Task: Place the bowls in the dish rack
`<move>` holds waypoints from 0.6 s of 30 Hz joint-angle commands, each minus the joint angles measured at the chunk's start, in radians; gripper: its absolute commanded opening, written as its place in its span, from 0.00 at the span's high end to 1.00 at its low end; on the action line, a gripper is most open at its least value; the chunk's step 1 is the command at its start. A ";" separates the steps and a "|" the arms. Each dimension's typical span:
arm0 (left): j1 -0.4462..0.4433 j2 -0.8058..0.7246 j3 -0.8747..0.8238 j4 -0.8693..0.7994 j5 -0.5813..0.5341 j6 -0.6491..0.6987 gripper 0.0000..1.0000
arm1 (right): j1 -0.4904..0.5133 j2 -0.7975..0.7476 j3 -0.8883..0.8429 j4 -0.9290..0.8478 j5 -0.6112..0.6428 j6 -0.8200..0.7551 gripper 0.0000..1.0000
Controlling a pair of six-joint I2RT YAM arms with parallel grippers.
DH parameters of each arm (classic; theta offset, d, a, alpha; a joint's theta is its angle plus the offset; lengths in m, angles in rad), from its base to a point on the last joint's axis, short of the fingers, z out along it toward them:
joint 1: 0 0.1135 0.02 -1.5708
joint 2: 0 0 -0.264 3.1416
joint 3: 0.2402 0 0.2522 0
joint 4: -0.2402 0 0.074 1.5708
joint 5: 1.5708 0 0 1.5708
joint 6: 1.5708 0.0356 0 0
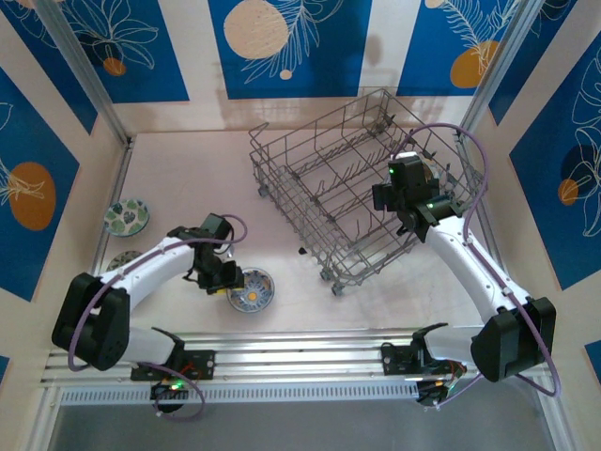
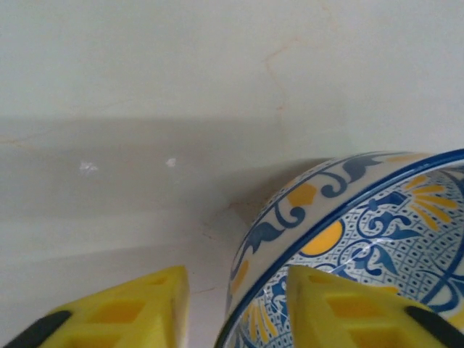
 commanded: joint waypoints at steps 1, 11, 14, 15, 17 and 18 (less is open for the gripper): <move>-0.010 0.017 -0.006 0.009 -0.002 0.007 0.67 | -0.005 -0.021 -0.014 0.016 -0.042 0.026 0.01; -0.012 -0.003 0.011 0.018 0.013 0.028 0.94 | -0.004 -0.017 0.011 -0.004 -0.084 0.042 0.00; -0.012 -0.042 0.025 0.019 0.013 0.028 0.97 | -0.004 -0.009 0.038 -0.028 -0.132 0.052 0.00; -0.011 -0.055 0.033 0.014 0.007 0.028 0.97 | -0.004 -0.005 0.048 -0.036 -0.151 0.055 0.00; -0.011 -0.088 0.062 -0.007 -0.014 0.034 0.98 | -0.004 0.008 0.082 -0.062 -0.203 0.058 0.01; -0.011 -0.101 0.082 -0.019 -0.031 0.039 0.99 | -0.003 0.015 0.101 -0.076 -0.227 0.060 0.02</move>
